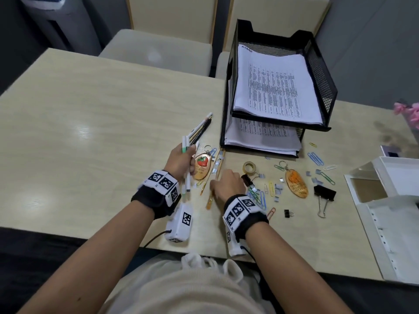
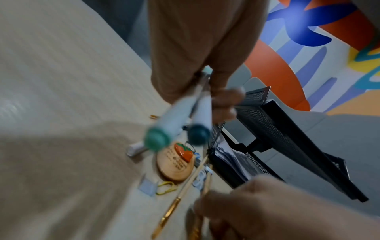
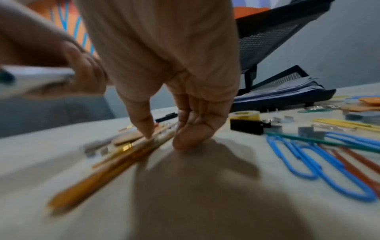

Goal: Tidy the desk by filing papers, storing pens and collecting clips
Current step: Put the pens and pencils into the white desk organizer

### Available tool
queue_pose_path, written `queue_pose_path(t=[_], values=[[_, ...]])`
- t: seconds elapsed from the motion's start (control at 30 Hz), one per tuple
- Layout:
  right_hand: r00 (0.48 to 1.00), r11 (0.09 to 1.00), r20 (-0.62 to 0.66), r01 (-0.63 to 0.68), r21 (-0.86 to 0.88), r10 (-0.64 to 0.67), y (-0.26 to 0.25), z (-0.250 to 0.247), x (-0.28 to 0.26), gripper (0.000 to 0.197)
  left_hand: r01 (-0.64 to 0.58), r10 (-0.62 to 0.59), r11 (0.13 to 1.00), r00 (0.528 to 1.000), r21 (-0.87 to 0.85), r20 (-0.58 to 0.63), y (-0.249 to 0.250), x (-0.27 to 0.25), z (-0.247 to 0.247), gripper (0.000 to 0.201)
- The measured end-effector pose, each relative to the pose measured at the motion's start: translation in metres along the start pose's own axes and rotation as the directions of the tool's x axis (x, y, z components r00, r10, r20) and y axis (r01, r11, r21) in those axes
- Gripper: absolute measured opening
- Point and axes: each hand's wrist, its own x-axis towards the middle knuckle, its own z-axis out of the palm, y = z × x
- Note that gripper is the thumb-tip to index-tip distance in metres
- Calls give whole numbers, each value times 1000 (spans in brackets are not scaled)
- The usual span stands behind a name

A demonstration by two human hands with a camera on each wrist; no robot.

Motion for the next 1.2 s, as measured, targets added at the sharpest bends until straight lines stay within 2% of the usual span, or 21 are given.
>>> queue_pose_path(t=[0.1,0.2,0.27,0.33,0.37,0.43,0.47,0.53,0.6,0.67,0.73,0.77,0.8,0.83,0.9,0.97,1.0,1.1,1.2], values=[[1000,998,8,-25,-62,26,9,1,-5,19,-9,8,988,1000,156,6,-4,1,-3,23],[994,994,5,-106,-39,106,32,-10,-16,16,-51,26,948,996,314,83,-9,-1,6,20],[989,990,-53,-141,15,141,49,-29,-29,16,-108,50,927,984,358,168,-9,-6,18,21],[980,994,-173,-81,80,93,63,-57,-41,13,-169,67,919,957,356,282,-5,-16,36,21],[971,992,-232,-30,123,58,65,-73,-47,12,-242,99,885,932,398,348,-2,-19,44,26],[962,979,-272,55,197,1,61,-102,-54,9,-427,146,733,860,530,490,6,-22,56,35],[967,972,-255,81,222,-22,57,-112,-54,7,-498,146,656,821,567,552,8,-23,60,38],[978,959,-197,120,258,-70,46,-128,-51,10,-589,131,556,760,587,637,13,-25,66,41],[983,949,-140,153,275,-118,33,-137,-43,16,-627,129,501,736,597,664,16,-24,66,37],[982,917,-119,182,355,-149,23,-139,-32,16,-608,162,548,751,575,640,16,-22,57,18],[977,821,-183,191,538,-108,15,-131,-17,12,-519,194,641,822,566,536,16,-19,40,27],[977,749,-205,175,639,-54,12,-125,-9,13,-472,197,660,859,585,472,15,-17,29,26],[981,700,-193,137,701,2,8,-114,-1,16,-435,205,649,890,624,407,14,-16,18,19],[987,697,-154,87,712,34,4,-100,6,18,-398,211,630,914,667,346,14,-16,8,14],[999,805,-37,-3,594,31,-6,-64,15,16,-334,216,612,942,717,255,10,-12,-11,26],[999,935,35,-16,354,3,-15,-28,17,12,-318,239,631,947,708,212,5,-9,-22,30],[999,971,51,-17,238,5,-18,-15,16,14,-318,246,637,947,702,205,3,-9,-25,30],[998,998,58,-32,60,28,-19,3,10,31,-320,248,648,947,691,205,-4,-7,-26,31],[998,1000,47,-28,-5,28,-10,3,5,30,-303,198,660,953,687,230,-9,-8,-17,32]])
